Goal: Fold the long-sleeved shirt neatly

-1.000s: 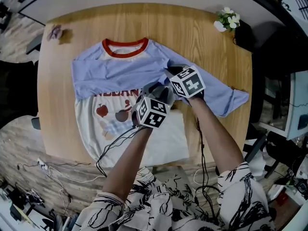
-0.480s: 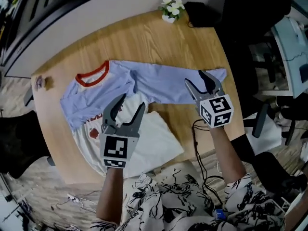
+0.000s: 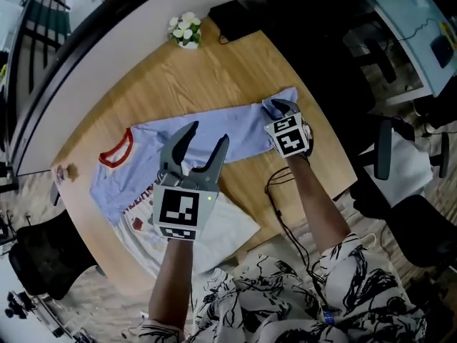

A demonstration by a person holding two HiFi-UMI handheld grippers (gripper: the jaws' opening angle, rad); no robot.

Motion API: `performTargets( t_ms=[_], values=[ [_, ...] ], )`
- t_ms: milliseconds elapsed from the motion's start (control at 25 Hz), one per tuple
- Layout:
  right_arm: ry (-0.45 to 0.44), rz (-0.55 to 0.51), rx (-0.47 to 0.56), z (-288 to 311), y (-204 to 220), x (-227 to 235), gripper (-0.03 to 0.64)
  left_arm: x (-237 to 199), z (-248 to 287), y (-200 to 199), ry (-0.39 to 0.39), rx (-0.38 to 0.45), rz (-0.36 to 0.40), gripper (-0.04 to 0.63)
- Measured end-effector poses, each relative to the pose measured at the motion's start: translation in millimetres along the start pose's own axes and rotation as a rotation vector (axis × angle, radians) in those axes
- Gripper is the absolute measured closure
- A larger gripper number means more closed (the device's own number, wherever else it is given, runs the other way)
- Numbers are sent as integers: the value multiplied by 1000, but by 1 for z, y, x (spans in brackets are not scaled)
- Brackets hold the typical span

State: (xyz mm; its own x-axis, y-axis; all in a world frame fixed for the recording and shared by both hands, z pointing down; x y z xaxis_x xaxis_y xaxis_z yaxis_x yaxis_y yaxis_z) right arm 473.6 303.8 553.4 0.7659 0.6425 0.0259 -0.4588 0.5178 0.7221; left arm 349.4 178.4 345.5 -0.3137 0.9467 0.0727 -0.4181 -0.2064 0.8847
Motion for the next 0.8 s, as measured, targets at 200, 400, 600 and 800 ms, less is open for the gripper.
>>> performTargets(
  t_ms=[200, 400, 600, 800],
  values=[
    [31, -96, -81, 12, 15, 5, 601, 16, 52, 3, 53, -37, 36, 364],
    [71, 26, 83, -28, 14, 18, 604, 26, 92, 13, 110, -82, 58, 382],
    [138, 361, 299, -104, 47, 32, 604, 55, 148, 34, 283, -169, 128, 383],
    [175, 566, 277, -114, 101, 44, 603, 104, 210, 62, 448, -258, 250, 376]
  ],
)
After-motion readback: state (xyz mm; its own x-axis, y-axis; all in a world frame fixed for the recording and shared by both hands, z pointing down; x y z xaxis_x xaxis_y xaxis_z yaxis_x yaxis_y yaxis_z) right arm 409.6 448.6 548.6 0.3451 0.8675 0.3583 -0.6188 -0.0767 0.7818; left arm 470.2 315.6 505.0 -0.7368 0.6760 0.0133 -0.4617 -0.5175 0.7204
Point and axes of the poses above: the fingertips, and each gripper's own axes: z forward along the fingers, x to its right, y out of its underside, the point moved 4 cm from there along -z, backward along the fingers, and after that the axes turned 1 degree about -y, right-handed, at the moved point
